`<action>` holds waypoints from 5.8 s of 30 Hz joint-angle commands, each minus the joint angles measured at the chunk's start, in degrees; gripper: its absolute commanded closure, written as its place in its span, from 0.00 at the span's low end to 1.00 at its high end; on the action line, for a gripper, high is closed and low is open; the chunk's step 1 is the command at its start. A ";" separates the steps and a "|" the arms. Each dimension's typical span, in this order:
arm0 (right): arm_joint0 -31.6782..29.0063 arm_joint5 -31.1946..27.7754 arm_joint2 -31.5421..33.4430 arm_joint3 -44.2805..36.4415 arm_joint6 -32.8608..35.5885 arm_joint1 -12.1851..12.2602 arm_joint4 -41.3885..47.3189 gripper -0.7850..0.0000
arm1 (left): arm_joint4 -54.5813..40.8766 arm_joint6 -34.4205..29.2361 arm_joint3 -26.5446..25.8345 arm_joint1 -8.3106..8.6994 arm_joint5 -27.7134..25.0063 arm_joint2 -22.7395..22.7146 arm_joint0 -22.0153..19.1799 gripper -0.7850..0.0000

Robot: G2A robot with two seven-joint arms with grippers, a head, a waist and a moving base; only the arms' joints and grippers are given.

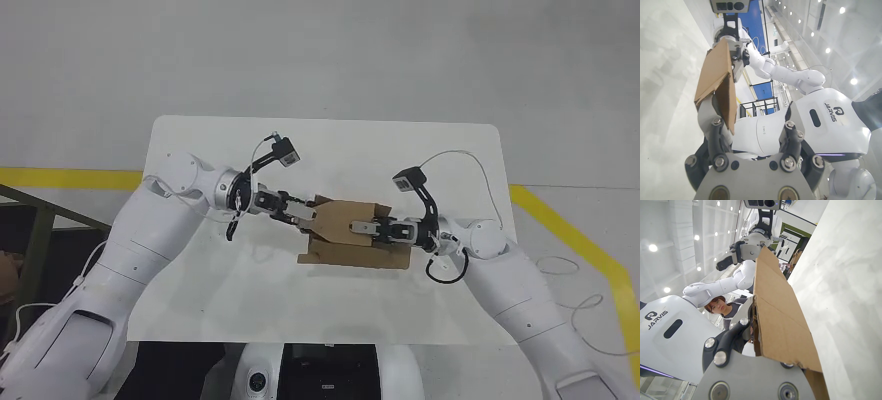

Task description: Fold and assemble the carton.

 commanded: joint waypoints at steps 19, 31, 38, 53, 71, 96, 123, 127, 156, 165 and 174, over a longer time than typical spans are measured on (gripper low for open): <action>-0.25 -0.58 -0.93 0.45 -1.03 -0.77 -1.70 1.00 | -4.36 -1.41 -3.72 -0.85 1.44 0.64 -0.63 0.00; -0.69 -0.07 -1.17 -0.57 -0.71 -0.99 -2.55 1.00 | 0.19 -0.31 -3.97 -2.26 0.35 3.45 -2.80 0.00; -0.86 0.23 -1.26 -0.98 -0.69 -1.10 -3.10 1.00 | 3.07 -0.01 -4.29 -2.67 0.05 4.35 -3.44 0.00; -2.06 -0.30 1.44 -1.43 -0.30 -0.66 -1.01 1.00 | -0.69 -1.00 -3.87 -2.04 1.03 -0.30 -1.09 0.00; -2.87 1.09 1.60 -4.75 1.09 -0.50 -0.76 1.00 | 2.50 -0.36 -0.68 -1.16 0.40 -4.25 1.26 0.00; -1.25 3.02 -3.16 -5.46 3.02 -1.26 1.11 1.00 | 2.88 0.22 0.26 -1.96 -0.18 -3.90 0.12 0.00; -0.90 0.82 -1.37 -2.34 0.82 -0.75 0.93 1.00 | 6.76 3.42 -1.72 -1.87 -1.32 -6.14 1.14 0.00; -1.23 -0.03 0.28 -1.56 -0.62 -0.51 0.56 1.00 | 8.10 3.82 -3.56 -1.53 -1.10 -7.17 1.98 0.00; -2.96 0.85 4.65 -3.29 -11.15 -0.55 -3.96 1.00 | 7.98 3.67 -5.75 -2.10 -0.30 -4.92 2.65 0.00; -3.17 1.01 5.66 -3.63 -16.46 -0.75 -7.71 1.00 | 7.87 3.64 -6.46 -2.38 -0.13 -4.13 2.55 0.00; -3.66 1.47 6.34 -4.72 -20.34 -1.04 -8.77 1.00 | 7.90 3.46 -6.59 -2.75 0.05 -2.86 2.47 0.00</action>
